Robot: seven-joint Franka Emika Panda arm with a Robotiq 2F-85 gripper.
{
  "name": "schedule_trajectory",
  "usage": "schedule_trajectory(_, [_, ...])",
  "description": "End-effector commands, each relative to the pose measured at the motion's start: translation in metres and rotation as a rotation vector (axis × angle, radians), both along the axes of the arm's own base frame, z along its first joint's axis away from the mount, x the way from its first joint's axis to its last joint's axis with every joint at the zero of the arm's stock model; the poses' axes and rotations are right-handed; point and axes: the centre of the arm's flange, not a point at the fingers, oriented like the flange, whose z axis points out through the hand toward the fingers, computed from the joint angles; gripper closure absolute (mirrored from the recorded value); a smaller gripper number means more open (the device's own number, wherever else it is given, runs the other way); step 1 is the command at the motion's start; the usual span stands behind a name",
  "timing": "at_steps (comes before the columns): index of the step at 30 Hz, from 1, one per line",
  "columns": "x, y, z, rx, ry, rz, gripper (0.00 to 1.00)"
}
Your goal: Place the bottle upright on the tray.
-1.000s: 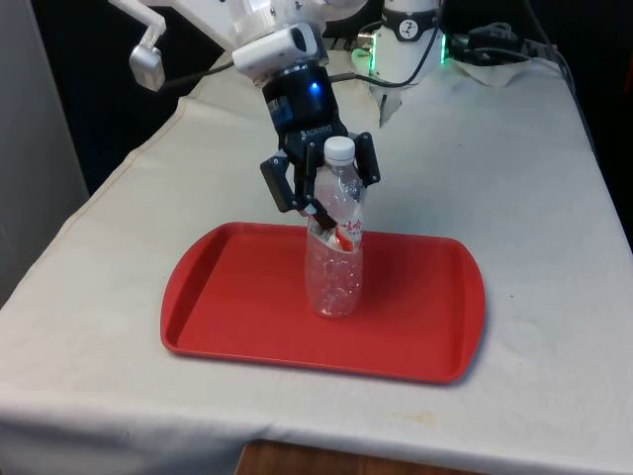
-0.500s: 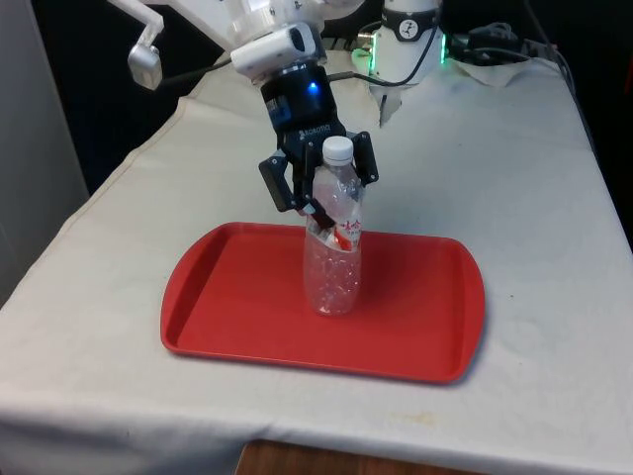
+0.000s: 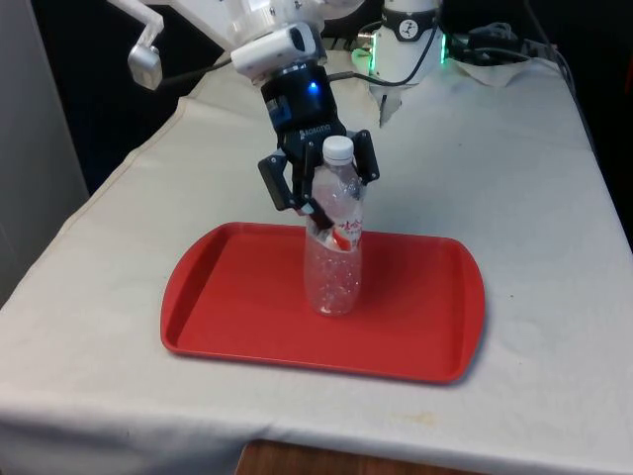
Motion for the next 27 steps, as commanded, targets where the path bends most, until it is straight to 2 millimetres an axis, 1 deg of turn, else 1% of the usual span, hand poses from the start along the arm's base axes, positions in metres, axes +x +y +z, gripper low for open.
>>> schedule_trajectory(1, [0.0001, 0.0004, 0.0001, -0.002, 0.000, 0.000, 0.58])
schedule_trajectory(3, [0.0007, 0.0002, 0.0015, 0.000, -0.003, 0.000, 0.50])
schedule_trajectory(4, [0.0001, 0.0004, 0.0001, -0.001, -0.001, 0.000, 0.50])
schedule_trajectory(5, [0.0001, 0.0004, 0.0001, -0.001, -0.001, 0.000, 0.41])
schedule_trajectory(7, [0.0001, 0.0004, 0.0001, -0.002, -0.001, 0.001, 0.31])
schedule_trajectory(8, [0.0001, 0.0004, 0.0001, -0.002, 0.000, 0.000, 0.23])
schedule_trajectory(12, [0.0001, 0.0004, 0.0001, -0.002, 0.000, 0.000, 0.03])
schedule_trajectory(14, [0.0001, 0.0004, 0.0001, -0.002, 0.000, 0.000, 0.00])
schedule_trajectory(27, [-0.0007, 0.0013, -0.0001, 0.002, -0.001, 0.001, 0.00])
